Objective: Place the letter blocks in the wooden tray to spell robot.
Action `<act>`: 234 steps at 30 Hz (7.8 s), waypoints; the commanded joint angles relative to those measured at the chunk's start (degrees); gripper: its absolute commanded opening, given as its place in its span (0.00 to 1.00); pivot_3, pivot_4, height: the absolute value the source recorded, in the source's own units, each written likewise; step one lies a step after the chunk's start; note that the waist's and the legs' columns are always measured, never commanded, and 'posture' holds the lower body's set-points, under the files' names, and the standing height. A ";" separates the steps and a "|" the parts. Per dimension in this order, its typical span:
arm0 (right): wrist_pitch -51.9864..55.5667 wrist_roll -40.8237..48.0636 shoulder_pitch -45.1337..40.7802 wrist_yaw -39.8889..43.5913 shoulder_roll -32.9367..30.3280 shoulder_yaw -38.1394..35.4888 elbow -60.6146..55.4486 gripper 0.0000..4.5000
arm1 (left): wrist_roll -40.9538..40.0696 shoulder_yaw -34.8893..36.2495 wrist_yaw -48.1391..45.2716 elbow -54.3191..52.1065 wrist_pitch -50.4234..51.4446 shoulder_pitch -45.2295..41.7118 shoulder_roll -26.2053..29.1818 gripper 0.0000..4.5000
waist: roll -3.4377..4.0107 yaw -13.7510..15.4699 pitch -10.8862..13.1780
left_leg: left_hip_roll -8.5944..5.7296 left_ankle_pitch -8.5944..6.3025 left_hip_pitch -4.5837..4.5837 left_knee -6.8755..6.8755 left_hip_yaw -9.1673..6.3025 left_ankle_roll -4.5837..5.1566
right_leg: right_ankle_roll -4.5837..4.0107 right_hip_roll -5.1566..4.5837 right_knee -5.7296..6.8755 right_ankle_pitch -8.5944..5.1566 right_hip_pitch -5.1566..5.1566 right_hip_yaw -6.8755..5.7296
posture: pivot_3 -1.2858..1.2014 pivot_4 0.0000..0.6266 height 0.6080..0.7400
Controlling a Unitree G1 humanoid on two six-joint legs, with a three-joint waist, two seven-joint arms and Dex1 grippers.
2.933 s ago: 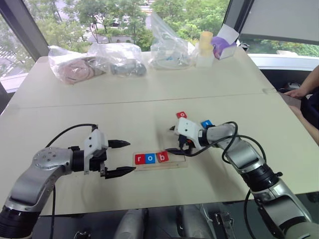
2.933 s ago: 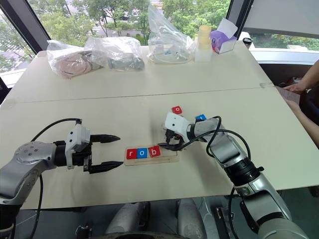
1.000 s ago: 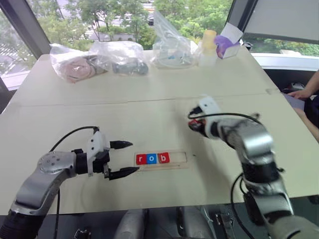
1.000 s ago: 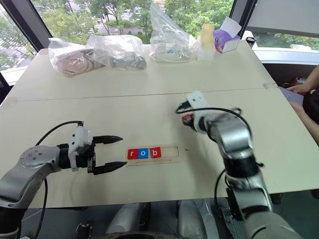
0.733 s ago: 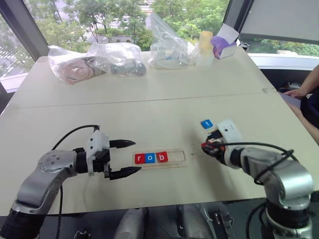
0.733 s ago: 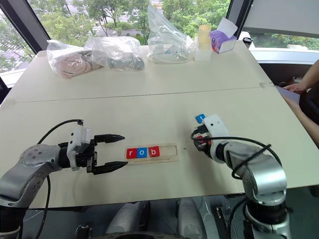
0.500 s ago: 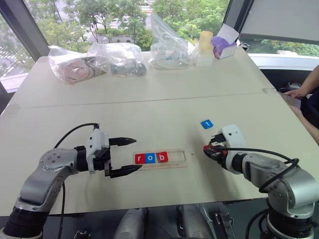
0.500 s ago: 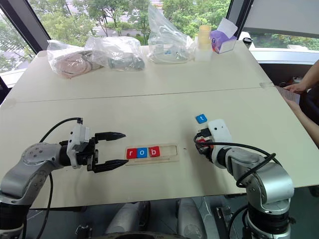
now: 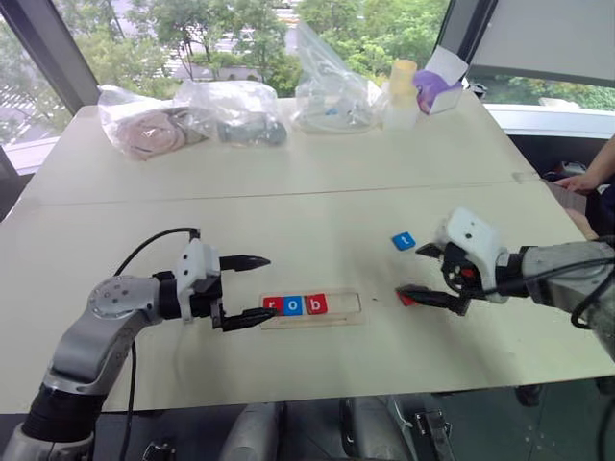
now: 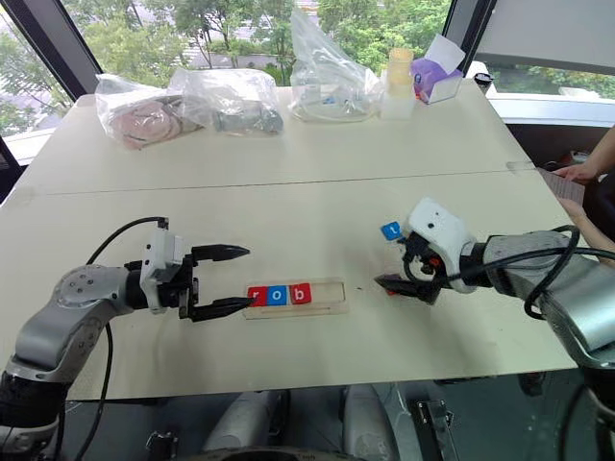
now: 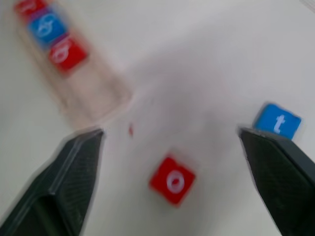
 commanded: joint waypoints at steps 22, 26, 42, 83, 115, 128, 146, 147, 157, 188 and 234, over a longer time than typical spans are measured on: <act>-43.47 -24.09 -15.72 24.43 13.15 14.69 43.47 0.34 | -3.14 1.68 4.53 -7.41 7.57 -2.44 2.02 1.00 | -0.04 -0.05 0.11 | 0.03 0.00 0.47 0.03 0.02 -0.05 | -0.08 0.03 0.15 0.02 0.33 0.19 | 0.52 0.24 1.00; -32.87 -20.18 -15.47 21.41 15.74 12.19 36.23 0.25 | -2.90 1.67 4.41 -7.11 6.86 -1.64 1.91 1.00 | -0.04 -0.16 0.11 | 0.04 0.00 0.48 0.03 -0.01 -0.05 | -0.09 0.00 0.15 0.02 0.34 0.19 | 0.52 0.24 1.00; -9.65 -20.71 -15.37 12.85 22.59 21.73 10.67 0.25 | -2.38 2.24 -0.47 -5.62 2.98 2.90 3.71 1.00 | -0.02 0.17 0.13 | 0.00 0.00 0.27 -0.01 -0.05 -0.08 | -0.26 -0.10 0.19 -0.07 0.08 0.18 | 0.52 0.24 1.00; -10.29 -21.30 -17.54 12.14 24.03 21.50 14.13 0.25 | -0.09 1.24 -2.59 -1.42 -4.31 6.77 2.33 1.00 | -0.02 0.10 0.13 | 0.01 0.00 0.27 -0.05 -0.06 -0.08 | -0.11 -0.08 0.20 0.02 0.04 0.17 | 0.52 0.24 1.00; -13.04 -23.92 -21.11 6.59 24.16 17.71 19.08 0.99 | 0.91 0.60 -1.51 -1.59 -4.07 5.84 1.05 1.00 | -0.02 0.09 0.13 | 0.01 0.00 0.27 -0.05 -0.05 -0.08 | -0.11 -0.07 0.20 0.02 0.04 0.17 | 0.52 0.24 1.00; -17.51 -27.35 -19.50 1.42 25.61 17.63 23.09 0.99 | -0.04 0.73 -0.68 -3.17 -0.88 3.43 1.28 1.00 | -0.02 0.01 0.13 | 0.01 0.00 0.27 -0.07 -0.05 -0.08 | -0.10 -0.02 0.21 0.02 0.02 0.17 | 0.52 0.24 1.00; -13.76 -26.07 -17.47 2.64 26.66 17.55 16.64 0.99 | 0.37 0.52 -0.43 -3.25 -0.55 2.94 0.74 1.00 | -0.01 0.01 0.13 | 0.01 0.00 0.27 -0.06 -0.05 -0.08 | -0.10 -0.04 0.21 0.02 0.03 0.17 | 0.52 0.24 1.00; -13.70 -26.11 -18.01 2.17 26.96 17.33 17.35 0.99 | 0.38 0.51 -0.43 -3.23 -0.54 2.94 0.73 1.00 | -0.01 -0.01 0.13 | 0.01 0.00 0.27 -0.06 -0.05 -0.08 | -0.10 -0.04 0.21 0.02 0.03 0.17 | 0.52 0.24 1.00; -16.59 -27.57 -19.80 2.01 27.00 18.71 22.53 0.99 | 0.54 0.56 -0.33 -3.14 -0.86 3.46 0.48 1.00 | -0.01 0.04 0.13 | 0.00 0.00 0.27 -0.06 -0.04 -0.08 | -0.10 -0.02 0.20 0.02 0.03 0.17 | 0.52 0.24 1.00; -7.91 -22.76 -10.15 6.16 18.86 15.27 4.90 0.99 | 0.45 0.77 -0.75 -2.06 -1.11 2.93 0.57 1.00 | -0.01 -0.03 0.13 | 0.05 0.00 0.29 -0.06 -0.05 -0.08 | -0.12 -0.05 0.23 0.02 0.03 0.18 | 0.52 0.24 1.00; -10.30 -26.65 -17.65 -2.16 25.35 11.30 15.65 0.99 | 0.65 0.41 -0.74 -2.50 -2.77 4.97 0.34 1.00 | -0.02 0.00 0.14 | 0.02 0.00 0.28 -0.04 -0.05 -0.08 | -0.12 -0.06 0.22 0.03 0.03 0.18 | 0.52 0.24 1.00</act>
